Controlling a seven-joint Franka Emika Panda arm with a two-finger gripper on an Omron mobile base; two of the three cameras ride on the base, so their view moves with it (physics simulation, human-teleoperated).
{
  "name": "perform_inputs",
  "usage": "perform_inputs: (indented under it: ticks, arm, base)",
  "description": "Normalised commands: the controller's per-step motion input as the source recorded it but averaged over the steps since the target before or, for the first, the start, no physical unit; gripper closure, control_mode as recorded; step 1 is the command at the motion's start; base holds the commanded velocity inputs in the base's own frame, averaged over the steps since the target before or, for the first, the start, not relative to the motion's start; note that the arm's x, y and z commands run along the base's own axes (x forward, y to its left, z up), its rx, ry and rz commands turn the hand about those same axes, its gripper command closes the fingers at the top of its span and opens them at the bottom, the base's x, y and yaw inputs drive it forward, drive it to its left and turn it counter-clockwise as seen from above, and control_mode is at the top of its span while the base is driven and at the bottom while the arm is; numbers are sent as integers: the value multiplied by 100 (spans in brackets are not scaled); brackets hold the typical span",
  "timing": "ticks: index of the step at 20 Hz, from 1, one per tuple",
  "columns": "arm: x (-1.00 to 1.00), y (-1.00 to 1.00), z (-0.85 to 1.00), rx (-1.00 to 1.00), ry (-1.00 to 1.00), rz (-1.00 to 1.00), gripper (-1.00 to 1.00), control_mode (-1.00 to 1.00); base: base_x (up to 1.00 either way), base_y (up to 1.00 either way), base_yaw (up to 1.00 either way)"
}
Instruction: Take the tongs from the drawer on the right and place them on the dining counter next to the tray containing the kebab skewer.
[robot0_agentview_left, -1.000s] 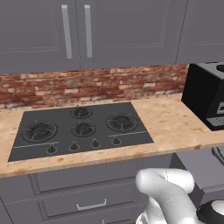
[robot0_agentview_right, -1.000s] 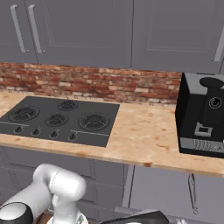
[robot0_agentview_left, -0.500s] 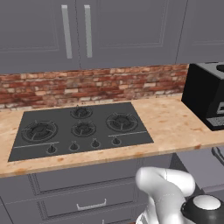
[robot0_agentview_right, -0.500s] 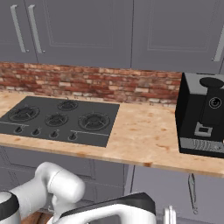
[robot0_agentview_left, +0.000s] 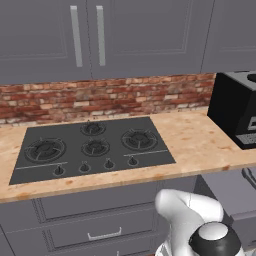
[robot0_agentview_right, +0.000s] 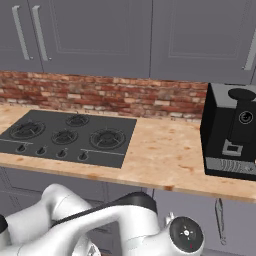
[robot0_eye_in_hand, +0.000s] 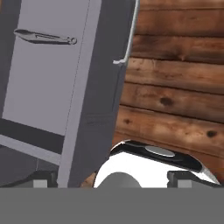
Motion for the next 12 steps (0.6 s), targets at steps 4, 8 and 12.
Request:
perform_inputs:
  ticks: [4,8,12]
  arm:
    - [14,45,39,-3,24,20,-100,-100]
    - [7,45,38,-7,21,25,-100,-100]
    - [11,42,11,-1,3,29,-100,-100]
  base:
    - [0,0,0]
    - [0,0,0]
    - [0,0,0]
